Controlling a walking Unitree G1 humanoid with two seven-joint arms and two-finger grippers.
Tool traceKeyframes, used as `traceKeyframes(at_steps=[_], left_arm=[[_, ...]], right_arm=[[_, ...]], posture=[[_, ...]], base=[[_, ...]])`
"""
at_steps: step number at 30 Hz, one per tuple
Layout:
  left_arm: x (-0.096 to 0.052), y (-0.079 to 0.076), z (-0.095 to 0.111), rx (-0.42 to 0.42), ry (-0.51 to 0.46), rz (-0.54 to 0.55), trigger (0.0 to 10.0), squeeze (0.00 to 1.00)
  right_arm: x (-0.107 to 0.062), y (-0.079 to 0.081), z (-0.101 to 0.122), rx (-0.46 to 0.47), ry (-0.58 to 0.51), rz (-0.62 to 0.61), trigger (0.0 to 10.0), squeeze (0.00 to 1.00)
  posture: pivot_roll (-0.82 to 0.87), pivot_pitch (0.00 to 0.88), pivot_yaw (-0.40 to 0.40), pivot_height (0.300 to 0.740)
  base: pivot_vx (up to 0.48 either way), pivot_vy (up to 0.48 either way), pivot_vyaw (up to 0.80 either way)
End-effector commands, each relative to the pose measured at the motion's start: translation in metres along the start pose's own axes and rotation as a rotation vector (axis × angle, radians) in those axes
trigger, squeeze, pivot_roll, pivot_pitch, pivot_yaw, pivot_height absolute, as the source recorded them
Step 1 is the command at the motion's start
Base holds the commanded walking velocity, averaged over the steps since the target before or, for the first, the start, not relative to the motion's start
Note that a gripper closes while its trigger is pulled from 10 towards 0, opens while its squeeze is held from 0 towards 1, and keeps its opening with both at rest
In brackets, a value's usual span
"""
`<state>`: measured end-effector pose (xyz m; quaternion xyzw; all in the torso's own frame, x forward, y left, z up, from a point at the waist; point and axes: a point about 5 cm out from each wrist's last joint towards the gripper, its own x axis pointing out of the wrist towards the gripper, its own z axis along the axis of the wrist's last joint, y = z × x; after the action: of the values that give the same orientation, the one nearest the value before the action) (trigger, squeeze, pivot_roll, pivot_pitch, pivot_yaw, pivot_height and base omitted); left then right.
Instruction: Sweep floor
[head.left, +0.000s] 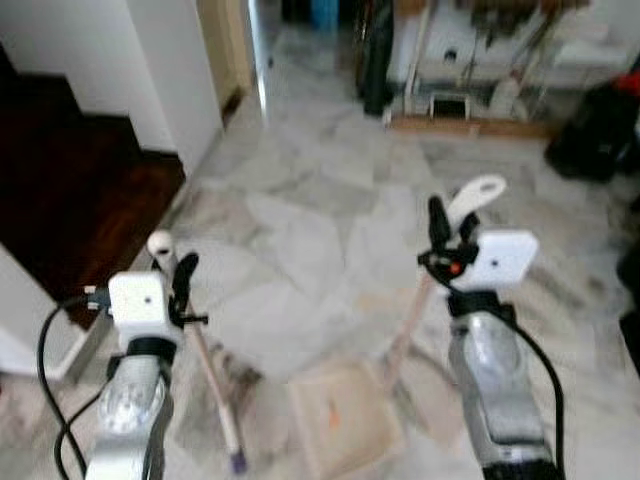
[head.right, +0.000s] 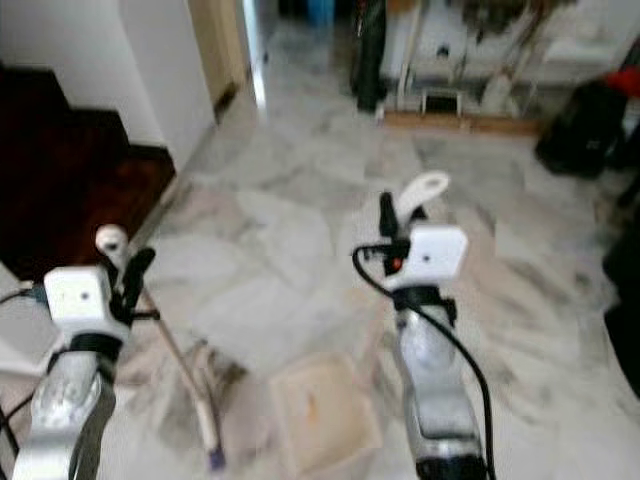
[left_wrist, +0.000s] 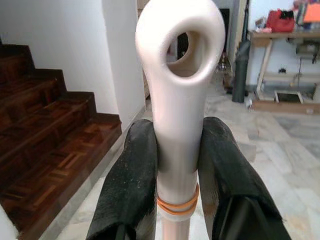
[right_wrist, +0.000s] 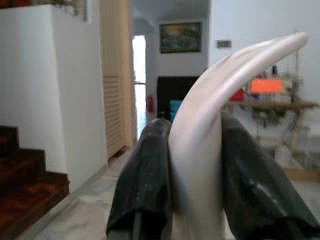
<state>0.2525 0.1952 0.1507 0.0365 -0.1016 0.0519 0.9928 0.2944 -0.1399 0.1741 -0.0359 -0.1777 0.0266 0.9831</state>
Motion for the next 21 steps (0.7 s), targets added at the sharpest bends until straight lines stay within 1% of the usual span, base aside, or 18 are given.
traceKeyframes(at_steps=[1,3,4,8,9,10,12,13,14,15,17,20,21], left_arm=[[0.0014,0.0059,0.0072,0.014,-0.036,0.022,10.0,0.0],[0.001,0.0056,0.0071,0.01,-0.035,0.023,10.0,0.0],[-0.0002,0.0046,0.0069,0.002,-0.035,0.019,0.0,0.0],[-0.0015,0.0035,0.0062,0.006,-0.031,0.018,0.0,0.0],[-0.0015,0.0034,0.0062,0.014,-0.03,0.02,8.1,0.0],[-0.0013,0.003,0.0061,0.019,-0.029,0.018,10.0,0.0],[-0.0013,0.0025,0.0061,0.019,-0.029,0.017,10.0,0.0],[-0.0013,0.0026,0.0063,0.017,-0.03,0.017,10.0,0.0],[-0.0013,0.0026,0.0063,0.017,-0.03,0.017,10.0,0.0],[-0.0012,0.0029,0.0064,0.012,-0.031,0.021,10.0,0.0],[-0.0009,0.0031,0.0066,0.012,-0.032,0.023,10.0,0.0],[0.001,0.0031,0.0075,0.033,-0.031,0.029,10.0,0.0],[0.001,0.0031,0.0075,0.033,-0.031,0.029,10.0,0.0]], right_arm=[[0.0054,0.0091,0.0107,0.03,-0.045,0.025,10.0,0.0],[0.0054,0.0088,0.0106,0.029,-0.043,0.028,10.0,0.0],[0.0051,0.0085,0.0116,0.037,-0.054,0.032,0.0,0.0],[0.0043,0.0087,0.0126,0.039,-0.062,0.042,0.0,0.0],[0.0043,0.0083,0.0119,0.03,-0.054,0.041,2.3,0.0],[0.0047,0.0082,0.0105,0.015,-0.045,0.041,10.0,0.0],[0.0049,0.0081,0.0101,0.006,-0.042,0.042,10.0,0.0],[0.0051,0.0087,0.0101,0.032,-0.041,0.042,10.0,0.0],[0.0051,0.0087,0.0101,0.032,-0.041,0.042,10.0,0.0],[0.0057,0.0085,0.0113,0.068,-0.044,0.031,10.0,0.0],[0.0062,0.0081,0.0114,0.064,-0.042,0.034,10.0,0.0],[0.0071,0.0087,0.0101,0.013,-0.034,0.051,10.0,0.0],[0.0071,0.0087,0.0101,0.013,-0.034,0.051,10.0,0.0]], posture=[[0.01,0.05,-0.004,0.74],[0.01,0.05,-0.005,0.74],[0.01,0.05,-0.007,0.74],[0.01,0.052,-0.008,0.74],[0.01,0.052,-0.008,0.74],[0.01,0.052,-0.008,0.74],[0.01,0.052,-0.008,0.74],[0.01,0.052,-0.008,0.74],[0.01,0.052,-0.008,0.74],[0.01,0.051,-0.01,0.74],[0.01,0.051,-0.01,0.74],[0.01,0.049,-0.009,0.74],[0.01,0.049,-0.009,0.74]], base=[[0.262,0.0,0.0],[0.262,0.0,0.0],[0.296,0.0,0.0],[0.295,0.0,0.0],[0.262,0.0,0.0],[0.0,0.0,0.0],[0.0,0.0,0.0],[0.0,0.0,0.0],[0.0,0.0,0.0],[0.0,0.0,0.0],[0.0,0.0,0.0],[0.0,0.0,0.0],[0.0,0.0,0.0]])
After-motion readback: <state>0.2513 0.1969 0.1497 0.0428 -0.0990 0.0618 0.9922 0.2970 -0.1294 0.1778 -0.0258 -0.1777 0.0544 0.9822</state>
